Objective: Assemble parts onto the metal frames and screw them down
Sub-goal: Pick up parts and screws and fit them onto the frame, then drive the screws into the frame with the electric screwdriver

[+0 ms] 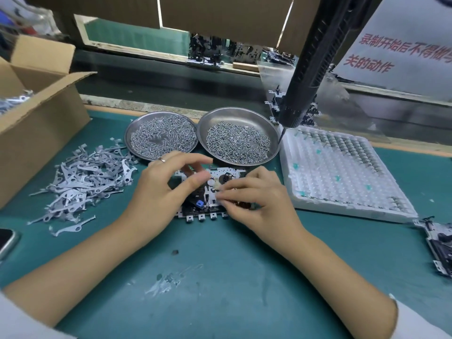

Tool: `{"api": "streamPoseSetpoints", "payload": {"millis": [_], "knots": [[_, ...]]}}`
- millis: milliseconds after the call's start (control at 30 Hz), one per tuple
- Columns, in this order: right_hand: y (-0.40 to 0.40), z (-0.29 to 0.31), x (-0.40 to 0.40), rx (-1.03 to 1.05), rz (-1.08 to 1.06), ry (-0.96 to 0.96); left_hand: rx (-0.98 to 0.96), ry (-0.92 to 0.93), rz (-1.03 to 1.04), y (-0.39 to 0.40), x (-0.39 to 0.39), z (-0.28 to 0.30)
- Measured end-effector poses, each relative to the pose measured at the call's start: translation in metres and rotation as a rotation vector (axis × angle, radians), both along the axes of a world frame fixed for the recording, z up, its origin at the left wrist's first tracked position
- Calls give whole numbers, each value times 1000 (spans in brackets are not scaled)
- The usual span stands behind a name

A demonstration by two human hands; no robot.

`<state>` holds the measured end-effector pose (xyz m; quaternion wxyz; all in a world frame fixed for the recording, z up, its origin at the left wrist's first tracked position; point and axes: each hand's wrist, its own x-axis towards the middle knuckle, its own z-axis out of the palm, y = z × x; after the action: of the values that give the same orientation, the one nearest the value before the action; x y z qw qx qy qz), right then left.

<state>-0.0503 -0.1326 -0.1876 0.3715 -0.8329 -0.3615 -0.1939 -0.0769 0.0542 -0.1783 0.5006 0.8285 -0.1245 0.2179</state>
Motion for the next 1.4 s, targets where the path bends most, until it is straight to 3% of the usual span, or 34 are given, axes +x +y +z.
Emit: {"api": "streamPoseSetpoints", "payload": {"millis": [167,300,467,633,1033,1133,1267,1333,1400], "knots": [[1,-4,1,-110,30,-120,-96,83,46,3,-3,-2],[1,-4,1,-123,41,-132,-58,88,33,0,-6,0],[0,-1,1,-176,64,-136,148,23,-41,-2,-10,2],[1,1,-1,-78,42,2,365,-23,-94,-3,-13,-2],[0,4,-5,-39,51,38,284,8,-59,-8,-9,-6],[-3,15,-6,70,-38,-129,294,-6,-74,-8,-9,-7],[-12,53,4,365,-359,-367,259,7,-79,-8,-9,-7],[-15,77,20,431,-444,-284,249,6,-82,-8,-9,-7],[-14,97,36,493,-411,-84,237,11,-82,-8,-9,-6]]}}
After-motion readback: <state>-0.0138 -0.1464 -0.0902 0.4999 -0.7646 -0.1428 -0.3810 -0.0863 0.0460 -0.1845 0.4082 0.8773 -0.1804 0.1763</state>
